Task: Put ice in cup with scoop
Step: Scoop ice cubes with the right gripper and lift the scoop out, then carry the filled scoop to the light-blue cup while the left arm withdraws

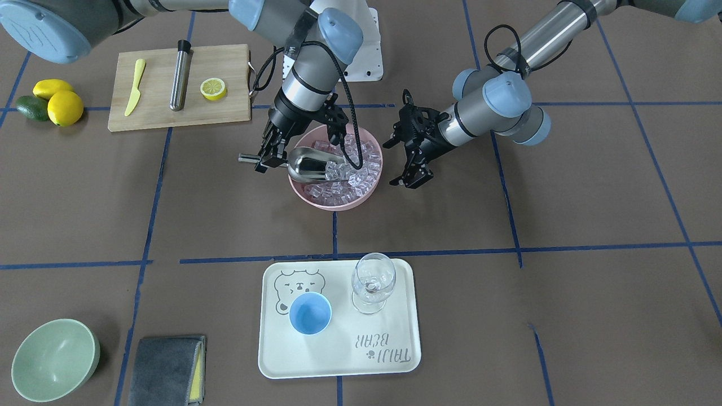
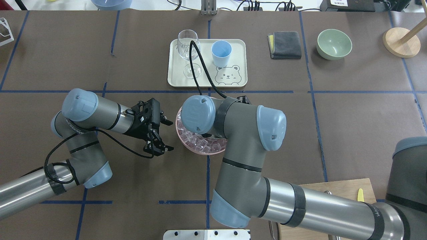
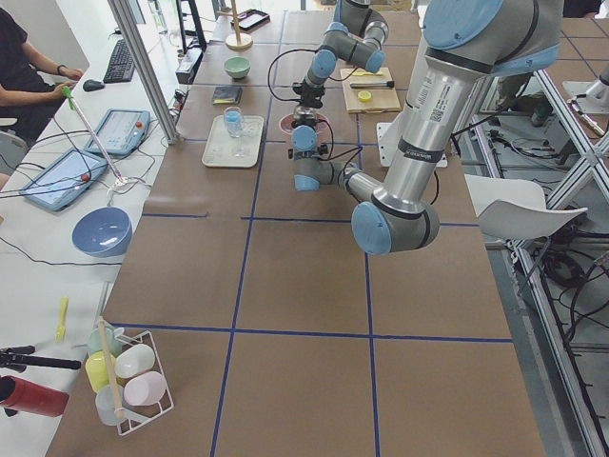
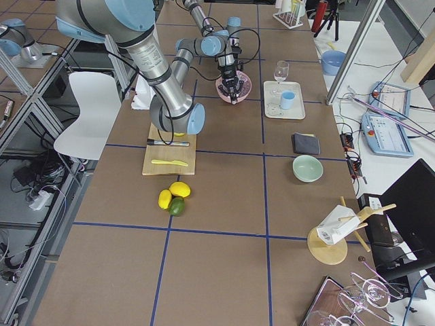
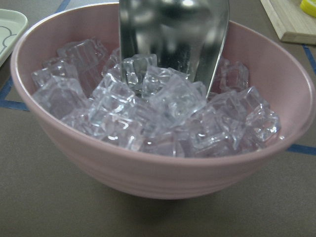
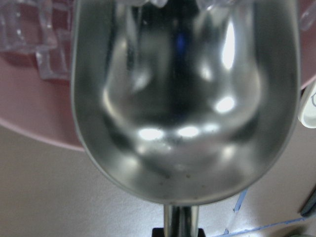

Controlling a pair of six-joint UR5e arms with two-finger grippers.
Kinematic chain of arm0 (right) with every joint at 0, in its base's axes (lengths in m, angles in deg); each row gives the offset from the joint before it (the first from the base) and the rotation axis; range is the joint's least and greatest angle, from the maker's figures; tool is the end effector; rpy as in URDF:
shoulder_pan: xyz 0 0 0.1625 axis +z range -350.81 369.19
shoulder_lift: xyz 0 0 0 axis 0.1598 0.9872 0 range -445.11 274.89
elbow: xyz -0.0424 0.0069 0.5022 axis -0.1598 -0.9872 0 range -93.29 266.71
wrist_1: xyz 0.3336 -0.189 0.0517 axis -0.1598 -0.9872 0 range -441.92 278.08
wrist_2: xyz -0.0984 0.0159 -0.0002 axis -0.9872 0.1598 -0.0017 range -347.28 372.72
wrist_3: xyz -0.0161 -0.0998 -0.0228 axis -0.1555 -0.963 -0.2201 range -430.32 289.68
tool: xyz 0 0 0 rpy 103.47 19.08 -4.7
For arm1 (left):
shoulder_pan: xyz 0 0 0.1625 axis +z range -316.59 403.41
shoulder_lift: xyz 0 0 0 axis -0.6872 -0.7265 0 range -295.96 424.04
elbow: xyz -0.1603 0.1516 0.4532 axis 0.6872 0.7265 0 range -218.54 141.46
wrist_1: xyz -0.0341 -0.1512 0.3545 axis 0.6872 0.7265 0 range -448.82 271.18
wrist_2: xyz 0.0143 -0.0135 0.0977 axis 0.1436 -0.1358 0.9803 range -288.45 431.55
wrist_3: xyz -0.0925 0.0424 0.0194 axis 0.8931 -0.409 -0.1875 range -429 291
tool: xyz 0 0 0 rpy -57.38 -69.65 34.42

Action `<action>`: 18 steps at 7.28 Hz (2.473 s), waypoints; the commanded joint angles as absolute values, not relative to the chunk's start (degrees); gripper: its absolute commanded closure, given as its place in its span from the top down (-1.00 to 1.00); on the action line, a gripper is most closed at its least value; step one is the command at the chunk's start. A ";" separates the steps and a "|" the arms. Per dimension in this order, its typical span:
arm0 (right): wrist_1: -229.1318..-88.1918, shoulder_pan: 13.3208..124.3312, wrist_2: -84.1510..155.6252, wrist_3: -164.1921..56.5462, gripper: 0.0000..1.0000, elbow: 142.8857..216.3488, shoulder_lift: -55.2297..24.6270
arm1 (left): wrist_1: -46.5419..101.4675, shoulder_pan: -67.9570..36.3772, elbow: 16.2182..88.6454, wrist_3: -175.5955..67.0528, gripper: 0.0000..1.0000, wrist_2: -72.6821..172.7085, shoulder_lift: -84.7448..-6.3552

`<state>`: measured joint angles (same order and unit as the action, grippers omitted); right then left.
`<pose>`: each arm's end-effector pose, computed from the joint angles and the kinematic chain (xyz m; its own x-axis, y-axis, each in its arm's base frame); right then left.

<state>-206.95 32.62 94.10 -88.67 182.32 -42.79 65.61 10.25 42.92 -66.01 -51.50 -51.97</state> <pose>-0.5983 -0.4214 0.2767 0.1396 -0.9623 -0.2336 0.9644 0.0786 0.2526 0.5169 -0.4294 0.4200 0.0127 0.9916 -0.1284 -0.1176 0.1290 0.9846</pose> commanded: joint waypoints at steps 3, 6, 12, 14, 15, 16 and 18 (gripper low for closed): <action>-194.96 34.42 99.11 -88.52 -1.00 184.88 -36.95 | 65.87 10.18 42.94 -65.93 1.00 -51.50 -51.97; -189.86 35.03 102.00 -88.25 -1.00 184.88 -36.68 | 65.87 10.18 43.02 -66.01 1.00 -51.50 -51.97; -184.31 43.01 115.61 -88.69 -1.00 191.55 -32.29 | 65.87 9.75 43.29 -65.84 1.00 -51.67 -51.97; -184.31 46.71 120.80 -88.17 -1.00 193.40 -32.37 | 65.00 7.21 43.90 -65.93 1.00 -52.03 -51.18; -184.48 47.94 121.69 -87.56 -1.00 194.54 -32.37 | 64.38 5.54 44.95 -65.93 1.00 -52.64 -49.88; -185.44 48.48 121.79 -86.85 -1.00 195.60 -32.20 | 60.55 2.57 46.70 -66.10 1.00 -55.95 -48.21; -188.00 49.27 121.79 -78.03 -1.00 196.22 -32.81 | 58.23 -1.49 49.44 -66.28 1.00 -56.77 -44.79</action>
<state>-186.96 48.68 121.70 -83.64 195.63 -32.59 59.46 1.12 48.10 -66.20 -56.11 -47.06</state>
